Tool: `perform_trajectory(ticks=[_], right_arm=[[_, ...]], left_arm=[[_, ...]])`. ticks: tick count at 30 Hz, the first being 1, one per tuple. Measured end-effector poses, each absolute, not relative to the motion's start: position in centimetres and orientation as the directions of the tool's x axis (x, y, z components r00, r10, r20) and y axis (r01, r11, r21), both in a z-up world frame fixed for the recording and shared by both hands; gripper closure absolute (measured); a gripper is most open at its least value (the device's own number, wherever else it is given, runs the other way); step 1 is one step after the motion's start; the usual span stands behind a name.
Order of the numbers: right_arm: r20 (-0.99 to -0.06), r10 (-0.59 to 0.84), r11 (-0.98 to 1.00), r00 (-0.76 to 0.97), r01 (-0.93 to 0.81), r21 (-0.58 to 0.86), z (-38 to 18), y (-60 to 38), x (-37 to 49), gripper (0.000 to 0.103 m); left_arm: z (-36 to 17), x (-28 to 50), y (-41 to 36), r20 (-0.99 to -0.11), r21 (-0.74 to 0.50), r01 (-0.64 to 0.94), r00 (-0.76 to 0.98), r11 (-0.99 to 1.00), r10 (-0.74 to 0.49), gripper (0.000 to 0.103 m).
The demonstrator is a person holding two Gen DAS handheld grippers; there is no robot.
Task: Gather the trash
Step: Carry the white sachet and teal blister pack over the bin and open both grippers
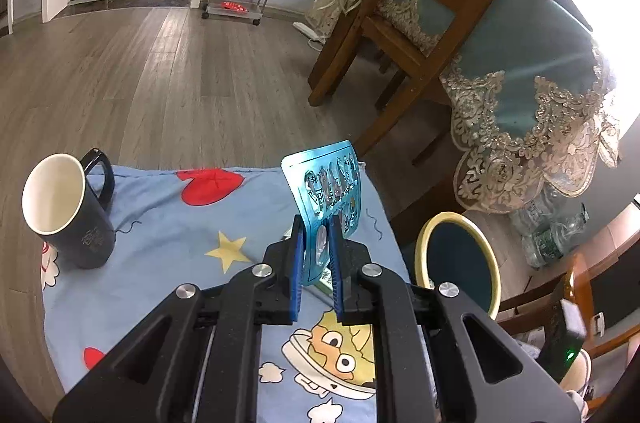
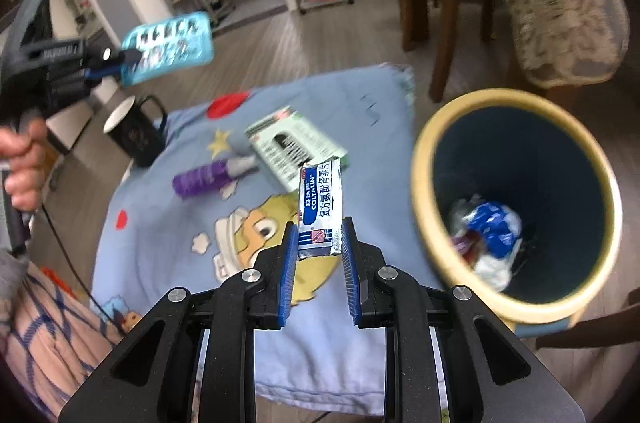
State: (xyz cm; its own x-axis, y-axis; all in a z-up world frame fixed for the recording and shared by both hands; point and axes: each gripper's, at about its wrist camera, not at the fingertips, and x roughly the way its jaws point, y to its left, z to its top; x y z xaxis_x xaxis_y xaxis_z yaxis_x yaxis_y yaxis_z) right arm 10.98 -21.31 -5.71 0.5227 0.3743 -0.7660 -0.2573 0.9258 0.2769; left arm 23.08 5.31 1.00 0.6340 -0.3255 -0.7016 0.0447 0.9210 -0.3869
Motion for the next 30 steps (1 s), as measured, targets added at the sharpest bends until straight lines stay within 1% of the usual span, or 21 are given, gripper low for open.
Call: perform_trajectory(ticks=[5, 8, 15, 25, 27, 28, 30], right_arm=[[-0.748, 0.314, 0.949, 0.584, -0.180, 0.258, -4.0, -24.9, 11.5, 0.080], [-0.751, 0.276, 0.959, 0.600, -0.120, 0.257, -3.8, -27.1, 11.9, 0.080], [-0.781, 0.206, 0.968, 0.589, -0.008, 0.249, -5.5, -30.4, 12.2, 0.080], [-0.841, 0.138, 0.973, 0.523, 0.085, 0.213, -8.6, -31.9, 13.6, 0.079], [-0.853, 0.128, 0.972, 0.506, 0.108, 0.210, -9.1, -32.3, 14.0, 0.077], [-0.856, 0.126, 0.970, 0.501, 0.117, 0.212, -9.3, -32.5, 13.9, 0.072], [-0.855, 0.120, 0.969, 0.504, 0.128, 0.211, -9.2, -32.5, 13.6, 0.068]], left_arm=[[1.4, 23.3, 3.6, -0.684, -0.402, 0.084, 0.635, 0.912, -0.360, 0.092], [1.6, 23.5, 2.4, -0.675, -0.409, 0.112, 0.631, 0.906, -0.383, 0.092], [1.8, 23.7, -0.3, -0.657, -0.432, 0.162, 0.617, 0.887, -0.432, 0.092], [2.0, 24.2, -4.8, -0.646, -0.442, 0.239, 0.584, 0.865, -0.491, 0.092], [2.0, 24.3, -5.6, -0.646, -0.442, 0.252, 0.577, 0.861, -0.500, 0.092], [1.9, 24.3, -6.1, -0.645, -0.443, 0.260, 0.572, 0.858, -0.506, 0.092], [1.9, 24.3, -7.0, -0.644, -0.443, 0.275, 0.564, 0.853, -0.517, 0.092]])
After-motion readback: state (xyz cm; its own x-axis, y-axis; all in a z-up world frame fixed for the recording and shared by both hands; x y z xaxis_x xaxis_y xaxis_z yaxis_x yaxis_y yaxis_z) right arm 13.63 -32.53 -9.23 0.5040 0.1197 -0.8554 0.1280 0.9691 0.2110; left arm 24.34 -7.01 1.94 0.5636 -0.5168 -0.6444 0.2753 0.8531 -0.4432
